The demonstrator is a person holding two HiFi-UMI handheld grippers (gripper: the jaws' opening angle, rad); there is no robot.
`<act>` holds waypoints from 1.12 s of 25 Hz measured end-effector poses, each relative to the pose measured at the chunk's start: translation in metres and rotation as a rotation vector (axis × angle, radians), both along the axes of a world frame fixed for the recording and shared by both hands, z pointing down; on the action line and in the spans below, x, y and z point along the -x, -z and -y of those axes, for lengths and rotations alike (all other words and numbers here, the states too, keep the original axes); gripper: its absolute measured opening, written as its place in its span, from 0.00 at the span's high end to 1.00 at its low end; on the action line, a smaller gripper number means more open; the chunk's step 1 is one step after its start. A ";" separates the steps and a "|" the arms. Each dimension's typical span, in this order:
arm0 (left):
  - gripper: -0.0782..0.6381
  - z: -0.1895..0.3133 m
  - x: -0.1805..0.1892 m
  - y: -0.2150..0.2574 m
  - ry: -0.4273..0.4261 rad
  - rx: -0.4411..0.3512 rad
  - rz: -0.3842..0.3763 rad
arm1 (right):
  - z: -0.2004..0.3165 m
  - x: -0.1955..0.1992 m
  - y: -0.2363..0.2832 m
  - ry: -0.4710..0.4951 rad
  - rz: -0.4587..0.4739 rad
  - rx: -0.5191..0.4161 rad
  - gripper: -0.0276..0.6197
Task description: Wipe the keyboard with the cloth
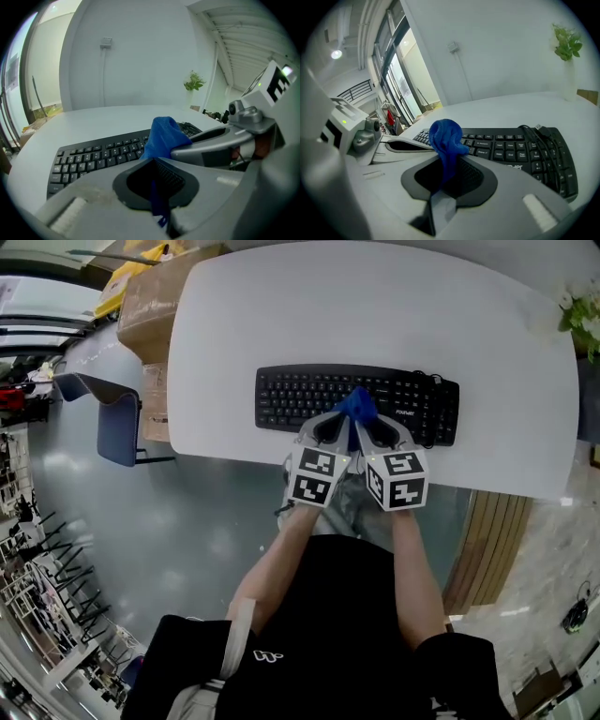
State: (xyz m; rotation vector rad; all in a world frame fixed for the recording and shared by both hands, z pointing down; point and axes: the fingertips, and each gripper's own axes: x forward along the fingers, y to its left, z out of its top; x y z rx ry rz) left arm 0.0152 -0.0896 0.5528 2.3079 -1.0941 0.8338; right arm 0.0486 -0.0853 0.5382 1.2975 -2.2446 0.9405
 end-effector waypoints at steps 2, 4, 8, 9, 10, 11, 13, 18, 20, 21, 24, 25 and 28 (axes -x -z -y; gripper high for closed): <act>0.90 0.000 -0.011 0.000 -0.025 0.000 0.000 | 0.000 -0.011 0.000 -0.023 -0.001 0.000 0.84; 0.90 -0.001 -0.022 0.000 -0.052 0.003 0.000 | -0.002 -0.022 0.000 -0.049 0.000 0.002 0.84; 0.90 -0.005 -0.045 -0.001 -0.113 0.011 -0.003 | -0.007 -0.044 -0.001 -0.108 0.003 0.006 0.84; 0.90 -0.005 -0.050 0.000 -0.126 0.012 -0.004 | -0.007 -0.049 -0.001 -0.122 0.002 0.005 0.84; 0.90 -0.005 -0.056 0.000 -0.140 0.012 -0.006 | -0.008 -0.055 -0.001 -0.136 0.001 0.006 0.84; 0.90 -0.005 -0.062 0.000 -0.153 0.013 -0.010 | -0.009 -0.061 0.000 -0.151 0.000 0.007 0.84; 0.90 -0.006 -0.074 0.000 -0.182 0.014 -0.017 | -0.011 -0.073 0.000 -0.183 -0.003 0.008 0.84; 0.90 -0.011 -0.107 0.000 -0.263 0.016 -0.032 | -0.018 -0.103 0.003 -0.264 -0.017 0.003 0.84; 0.90 -0.013 -0.120 0.001 -0.292 0.010 -0.038 | -0.021 -0.116 0.004 -0.293 -0.017 0.000 0.84; 0.90 -0.015 -0.126 0.002 -0.307 0.008 -0.041 | -0.023 -0.122 0.005 -0.309 -0.017 -0.001 0.84; 0.90 -0.019 -0.145 0.002 -0.354 0.009 -0.050 | -0.029 -0.141 0.005 -0.361 -0.022 -0.002 0.84; 0.90 -0.021 -0.151 0.002 -0.370 0.010 -0.053 | -0.030 -0.147 0.006 -0.378 -0.024 -0.004 0.84; 0.90 -0.023 -0.168 0.003 -0.410 0.009 -0.064 | -0.034 -0.164 0.009 -0.420 -0.023 -0.020 0.84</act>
